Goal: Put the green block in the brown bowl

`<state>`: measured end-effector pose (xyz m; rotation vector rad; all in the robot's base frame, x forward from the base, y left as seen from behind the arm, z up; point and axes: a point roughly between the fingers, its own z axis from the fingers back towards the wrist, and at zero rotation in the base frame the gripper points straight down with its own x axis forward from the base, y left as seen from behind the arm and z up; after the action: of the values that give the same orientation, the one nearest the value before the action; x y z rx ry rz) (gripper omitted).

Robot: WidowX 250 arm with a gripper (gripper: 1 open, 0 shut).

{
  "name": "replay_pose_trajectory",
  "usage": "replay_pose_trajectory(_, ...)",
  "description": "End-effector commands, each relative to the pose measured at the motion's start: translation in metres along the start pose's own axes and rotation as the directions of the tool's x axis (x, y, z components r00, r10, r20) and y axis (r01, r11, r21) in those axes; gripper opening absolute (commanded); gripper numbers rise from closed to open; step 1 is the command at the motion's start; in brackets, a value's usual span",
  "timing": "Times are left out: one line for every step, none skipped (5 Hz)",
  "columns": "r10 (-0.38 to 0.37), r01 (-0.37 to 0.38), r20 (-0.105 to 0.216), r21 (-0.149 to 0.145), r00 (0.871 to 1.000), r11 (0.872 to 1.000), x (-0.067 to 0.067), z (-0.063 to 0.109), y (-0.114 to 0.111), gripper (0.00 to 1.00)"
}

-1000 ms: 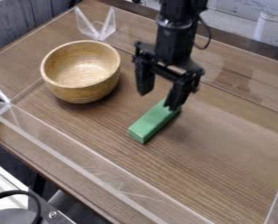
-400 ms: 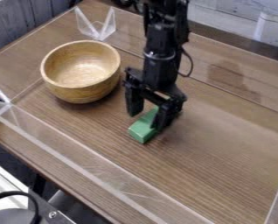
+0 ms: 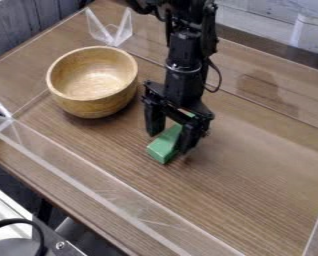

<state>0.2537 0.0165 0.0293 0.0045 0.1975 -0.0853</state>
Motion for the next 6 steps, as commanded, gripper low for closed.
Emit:
replay_pose_trajectory(-0.013,0.013,0.053,0.01,0.998,1.0,0.006,0.014,-0.003,1.0)
replay_pose_trajectory(-0.018,0.018,0.062,0.01,0.998,1.0,0.006,0.019,-0.006,1.0)
replay_pose_trajectory(-0.022,0.021,0.072,0.011,0.997,1.0,0.007,0.024,-0.008,1.0)
replay_pose_trajectory(-0.027,0.026,0.08,0.013,0.996,1.0,0.008,0.028,-0.01,1.0)
replay_pose_trajectory(-0.032,0.031,0.085,0.015,0.996,0.999,0.01,0.029,-0.011,1.0)
replay_pose_trajectory(-0.035,0.034,0.088,0.019,0.995,0.999,0.01,0.03,-0.012,1.0)
